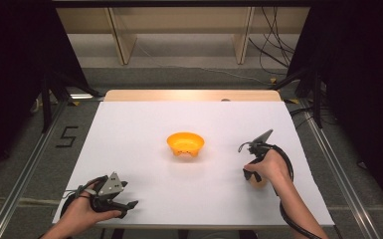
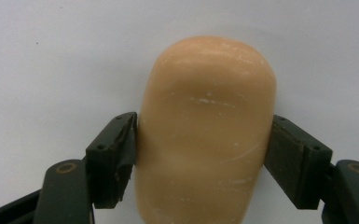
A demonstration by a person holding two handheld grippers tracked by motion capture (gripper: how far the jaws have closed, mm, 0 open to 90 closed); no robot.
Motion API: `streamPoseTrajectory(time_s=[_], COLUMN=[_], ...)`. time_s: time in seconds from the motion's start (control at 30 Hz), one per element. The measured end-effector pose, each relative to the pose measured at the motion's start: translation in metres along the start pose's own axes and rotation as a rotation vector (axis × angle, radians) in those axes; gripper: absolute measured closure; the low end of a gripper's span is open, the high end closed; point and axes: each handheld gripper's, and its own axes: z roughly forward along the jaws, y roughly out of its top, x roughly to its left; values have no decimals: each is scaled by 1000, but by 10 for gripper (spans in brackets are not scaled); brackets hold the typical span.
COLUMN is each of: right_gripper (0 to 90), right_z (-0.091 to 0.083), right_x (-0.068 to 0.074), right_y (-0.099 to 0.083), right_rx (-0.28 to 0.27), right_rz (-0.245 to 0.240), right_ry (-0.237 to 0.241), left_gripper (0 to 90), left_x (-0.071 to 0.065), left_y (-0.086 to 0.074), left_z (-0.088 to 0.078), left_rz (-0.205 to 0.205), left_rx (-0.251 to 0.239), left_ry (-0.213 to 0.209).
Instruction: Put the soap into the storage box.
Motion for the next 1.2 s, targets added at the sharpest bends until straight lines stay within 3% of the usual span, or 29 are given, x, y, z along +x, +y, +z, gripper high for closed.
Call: streamPoseTrajectory(time_s=[0.33,0.43,0.5,0.53,0.57,0.73,0.83,0.9,0.93,1.03,1.2], right_gripper=[325,327,328,328,329,330,330,330,330,331,331], right_z=[0,0,1,1,1,-2,-4,-7,-8,-12,-19], right_x=[-2,-3,-3,-3,-3,-1,-1,1,3,6,7], right_y=[-1,-2,-3,-3,-4,-8,-10,-12,-13,-16,-18], right_rx=[-15,-13,-33,-33,-28,-7,-31,-2,-12,-66,-33], right_rz=[-85,-135,-195,-195,-276,-468,-587,-767,-816,-875,-954], right_ry=[0,6,0,0,-1,-3,-24,-41,-2,44,39], left_gripper=[268,268,269,269,269,269,269,270,270,270,271], left_x=[0,0,0,0,0,-1,-1,-1,-1,0,-1], left_y=[0,0,0,0,0,-1,0,-1,-1,-1,-1], left_z=[0,0,0,0,0,1,1,1,1,1,1], left_rz=[5,7,6,7,12,3,4,5,7,7,8], left_rx=[-8,-6,-6,-6,-2,-9,-7,-6,-7,-5,-6], left_ry=[8,6,5,6,7,2,3,3,5,5,5])
